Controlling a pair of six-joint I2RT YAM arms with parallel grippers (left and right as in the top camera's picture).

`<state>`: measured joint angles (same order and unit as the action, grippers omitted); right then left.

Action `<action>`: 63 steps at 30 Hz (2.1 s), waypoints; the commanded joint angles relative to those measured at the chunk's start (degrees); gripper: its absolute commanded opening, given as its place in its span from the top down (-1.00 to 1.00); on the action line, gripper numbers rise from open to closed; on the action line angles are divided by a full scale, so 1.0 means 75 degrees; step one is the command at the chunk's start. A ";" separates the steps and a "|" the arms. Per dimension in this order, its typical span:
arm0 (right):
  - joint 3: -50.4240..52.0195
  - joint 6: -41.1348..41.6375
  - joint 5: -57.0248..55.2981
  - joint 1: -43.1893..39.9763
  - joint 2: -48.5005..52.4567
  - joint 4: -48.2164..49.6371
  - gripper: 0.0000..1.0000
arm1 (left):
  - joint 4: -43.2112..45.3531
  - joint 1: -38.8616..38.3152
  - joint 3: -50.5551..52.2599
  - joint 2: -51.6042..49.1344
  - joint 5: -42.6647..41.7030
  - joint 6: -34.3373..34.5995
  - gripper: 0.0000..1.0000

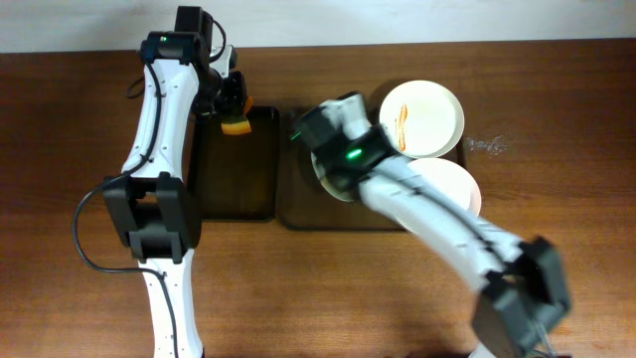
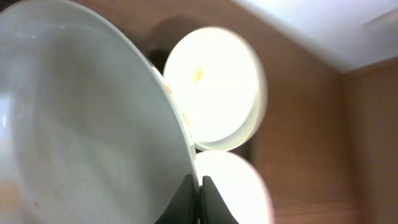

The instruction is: Clean dirty plates on tray and stack at the side

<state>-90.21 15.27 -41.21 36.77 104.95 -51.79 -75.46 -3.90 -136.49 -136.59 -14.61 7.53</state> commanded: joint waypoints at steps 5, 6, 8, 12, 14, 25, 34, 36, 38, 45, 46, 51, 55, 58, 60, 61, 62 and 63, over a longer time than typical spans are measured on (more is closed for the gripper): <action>-0.0166 0.0221 0.5697 -0.4138 -0.1818 -0.0889 0.92 | 0.0032 -0.0306 -0.0187 0.0329 -0.0087 0.0102 1.00; -0.0160 0.0219 0.5963 -0.4782 -0.1813 -0.1008 0.92 | 0.0052 -0.0350 -0.0187 0.0329 -0.0087 0.0102 1.00; -0.0125 0.0154 0.6207 -0.5945 -0.1705 -0.1075 0.92 | 0.0050 -0.0428 -0.0187 0.0329 -0.0087 0.0102 1.00; -0.0061 -0.0012 0.6213 -0.7772 -0.1244 -0.0903 0.92 | 0.0047 -0.0449 -0.0187 0.0329 -0.0090 0.0105 1.00; 0.0012 -0.0012 0.6213 -0.8306 -0.0880 -0.0793 0.92 | 0.0055 -0.0460 -0.0187 0.0329 -0.0087 0.0105 1.00; 0.0157 0.0023 0.5893 -0.8906 0.1157 0.0254 0.92 | -0.0006 -0.0510 -0.0187 0.0329 -0.0085 0.0099 1.00; 0.0157 0.0020 0.5374 -0.8973 0.1731 0.0889 0.36 | 0.0137 -0.0510 -0.0187 0.0329 -0.0087 0.0102 1.00; 0.0111 0.0023 0.5429 -0.8973 0.1705 0.0758 0.09 | 0.0178 -0.0510 -0.0187 0.0329 -0.0087 0.0102 1.00; -0.0201 0.0017 0.5703 -0.8970 0.1696 0.0210 0.04 | 0.0195 -0.0510 -0.0187 0.0329 -0.0087 0.0102 1.00; -0.1215 -0.1154 0.7807 -0.8276 0.1212 -0.2430 0.06 | 0.0195 -0.0513 -0.0187 0.0329 -0.0087 0.0102 1.00; -0.1192 -0.1274 0.7787 -0.8058 0.1212 -0.2669 0.05 | 0.0201 -0.0510 -0.0187 0.0329 -0.0090 0.0102 1.00; -0.0169 -0.1271 0.7291 -0.7277 0.1218 -0.2576 0.05 | 0.0224 -0.0510 -0.0187 0.0329 -0.0090 0.0102 1.00; 0.0560 -0.1271 0.6796 -0.6933 0.1218 -0.2413 0.13 | 0.0224 -0.0510 -0.0187 0.0329 -0.0090 0.0102 1.00; 0.1005 -0.1230 0.6808 -0.6685 0.1218 -0.2177 0.64 | 0.0224 -0.0510 -0.0187 0.0329 -0.0090 0.0102 1.00; 0.1043 -0.1227 0.6811 -0.6499 0.1218 -0.2168 0.83 | 0.0224 -0.0510 -0.0187 0.0329 -0.0090 0.0102 1.00; 0.1043 -0.1183 0.6819 -0.6368 0.1218 -0.2171 0.89 | 0.0224 -0.0510 -0.0187 0.0329 -0.0090 0.0102 1.00; 0.1043 -0.1180 0.6814 -0.6242 0.1218 -0.2177 0.91 | 0.0224 -0.0510 -0.0187 0.0329 -0.0090 0.0102 1.00; 0.1043 -0.1180 0.6825 -0.5989 0.1218 -0.2171 0.91 | 0.0224 -0.0510 -0.0187 0.0329 -0.0090 0.0102 1.00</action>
<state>-82.63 6.09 10.37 -11.46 115.11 -68.25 -73.93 -7.55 -136.49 -136.59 -14.61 7.77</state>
